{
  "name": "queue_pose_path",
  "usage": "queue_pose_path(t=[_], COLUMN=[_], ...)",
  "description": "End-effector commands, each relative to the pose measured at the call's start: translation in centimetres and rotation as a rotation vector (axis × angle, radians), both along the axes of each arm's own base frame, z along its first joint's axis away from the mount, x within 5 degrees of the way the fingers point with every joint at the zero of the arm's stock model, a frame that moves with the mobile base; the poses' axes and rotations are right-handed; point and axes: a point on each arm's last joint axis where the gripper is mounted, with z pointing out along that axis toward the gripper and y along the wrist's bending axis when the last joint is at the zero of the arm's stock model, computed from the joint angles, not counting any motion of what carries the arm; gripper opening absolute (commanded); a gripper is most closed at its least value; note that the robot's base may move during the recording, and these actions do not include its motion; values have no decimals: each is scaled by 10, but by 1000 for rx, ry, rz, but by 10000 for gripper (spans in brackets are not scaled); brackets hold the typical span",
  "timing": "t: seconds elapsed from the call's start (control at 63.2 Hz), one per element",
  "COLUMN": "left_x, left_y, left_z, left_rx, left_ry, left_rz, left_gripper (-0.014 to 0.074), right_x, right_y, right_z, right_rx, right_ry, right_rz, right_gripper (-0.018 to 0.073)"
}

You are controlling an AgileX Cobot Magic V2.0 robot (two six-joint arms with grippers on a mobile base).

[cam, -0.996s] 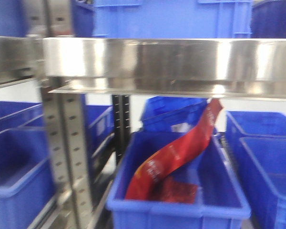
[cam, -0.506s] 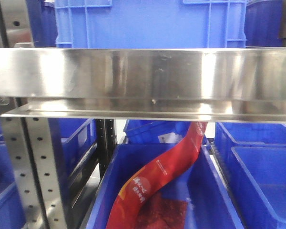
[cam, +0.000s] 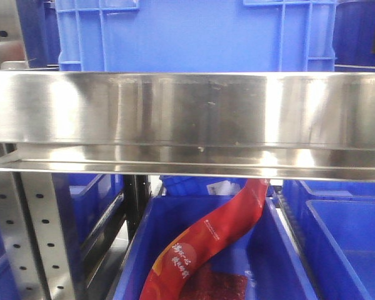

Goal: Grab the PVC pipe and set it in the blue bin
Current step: 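Lower the left gripper into the blue bin and open to drop its pipe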

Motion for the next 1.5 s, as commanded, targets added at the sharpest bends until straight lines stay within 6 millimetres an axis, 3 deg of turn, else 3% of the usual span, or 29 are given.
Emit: queue_pose_path(t=[0.0, 0.285, 0.459, 0.538, 0.838, 1.091, 1.313, 1.487], left_x=[-2, -3, 9, 20, 90, 163, 224, 242], left_y=[0, 1, -2, -10, -85, -127, -158, -167], left_z=[4, 10, 13, 25, 54, 68, 50, 36], left_rx=[-5, -12, -8, 5, 152, 147, 181, 190], left_ry=[-30, -102, -49, -6, 15, 133, 260, 290], left_rz=[-3, 6, -4, -57, -305, -347, -358, -359], left_gripper=[-111, -111, -111, -111, -111, -111, -111, -111], right_x=[-1, -1, 11, 22, 91, 153, 208, 228], right_y=[0, 0, 1, 5, 39, 68, 89, 96], right_z=[3, 3, 1, 7, 26, 31, 24, 19], right_rx=[-5, 28, 32, 9, -39, 25, 88, 78], right_ry=[-36, -37, 30, 45, 84, 194, 358, 430], right_rz=[-7, 4, 25, 61, 247, 350, 443, 479], right_gripper=[-162, -162, -162, -162, -162, -162, -162, -162])
